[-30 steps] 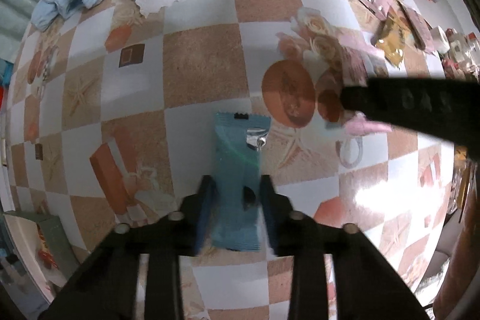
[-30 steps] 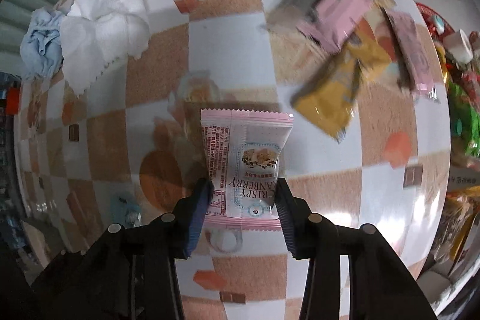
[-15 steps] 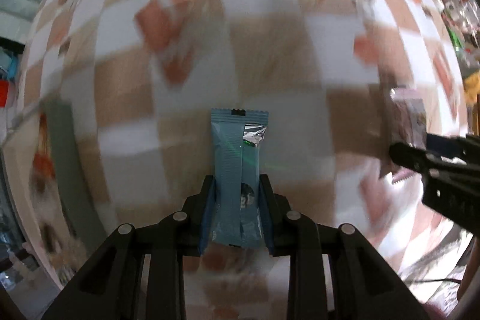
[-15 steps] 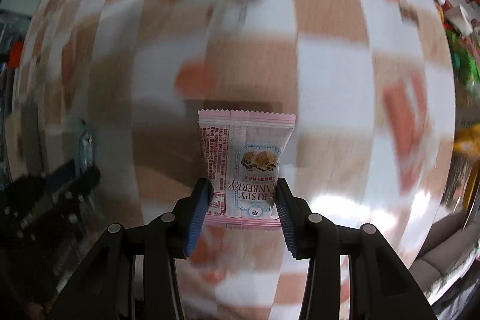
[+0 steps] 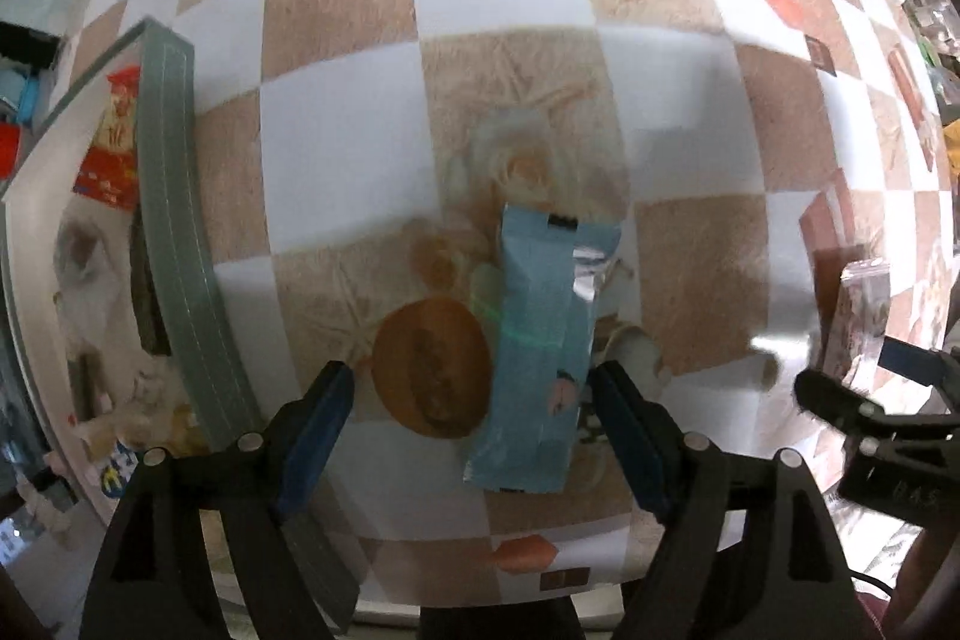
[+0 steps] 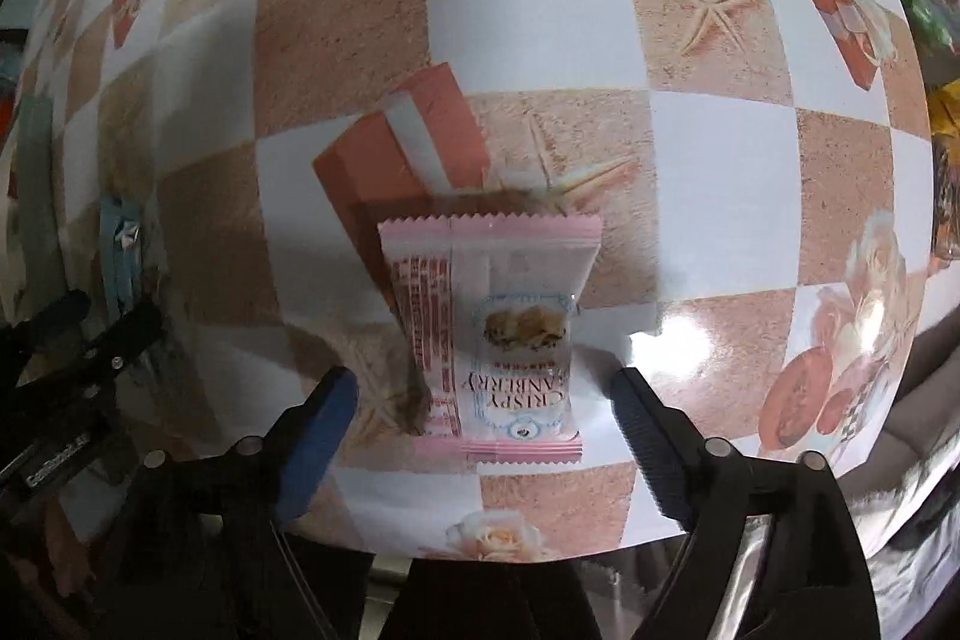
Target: Organize snacks
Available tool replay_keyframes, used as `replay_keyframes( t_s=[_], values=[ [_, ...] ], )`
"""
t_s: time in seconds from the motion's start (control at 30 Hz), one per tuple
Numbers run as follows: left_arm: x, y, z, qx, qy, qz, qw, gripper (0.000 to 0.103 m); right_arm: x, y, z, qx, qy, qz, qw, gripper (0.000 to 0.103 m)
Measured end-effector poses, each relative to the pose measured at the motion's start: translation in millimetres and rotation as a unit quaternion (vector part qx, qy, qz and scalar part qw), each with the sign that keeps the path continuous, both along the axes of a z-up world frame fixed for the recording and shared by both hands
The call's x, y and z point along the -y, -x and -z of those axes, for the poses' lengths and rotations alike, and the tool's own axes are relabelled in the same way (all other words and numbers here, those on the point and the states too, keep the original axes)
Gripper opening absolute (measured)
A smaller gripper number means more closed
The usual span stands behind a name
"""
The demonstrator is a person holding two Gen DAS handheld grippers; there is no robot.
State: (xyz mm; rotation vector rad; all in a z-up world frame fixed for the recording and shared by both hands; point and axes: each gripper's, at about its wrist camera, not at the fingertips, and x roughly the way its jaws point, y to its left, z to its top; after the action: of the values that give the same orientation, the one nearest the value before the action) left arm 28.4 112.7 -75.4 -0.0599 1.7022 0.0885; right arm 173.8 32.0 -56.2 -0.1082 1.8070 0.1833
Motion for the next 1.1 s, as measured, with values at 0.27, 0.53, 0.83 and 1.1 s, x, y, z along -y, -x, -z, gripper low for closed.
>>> replay_keyframes(
  t_s=[0.27,0.53,0.83,1.1],
  values=[
    [15,-10,8,0.004,0.001,0.010,0.9999,0.087,-19,20,18,-0.004,0.032,-0.016,0.999,0.103],
    [12,7,5,0.005,0.002,0.010,0.9999,0.089,-22,43,31,0.000,0.028,-0.011,1.000,0.103],
    [16,2,18,0.003,0.001,0.003,1.0000,0.091,-15,48,30,0.004,0.026,-0.011,1.000,0.103],
    [10,10,11,0.005,0.001,-0.003,1.0000,0.091,-3,65,32,0.005,0.024,-0.015,1.000,0.103]
  ],
)
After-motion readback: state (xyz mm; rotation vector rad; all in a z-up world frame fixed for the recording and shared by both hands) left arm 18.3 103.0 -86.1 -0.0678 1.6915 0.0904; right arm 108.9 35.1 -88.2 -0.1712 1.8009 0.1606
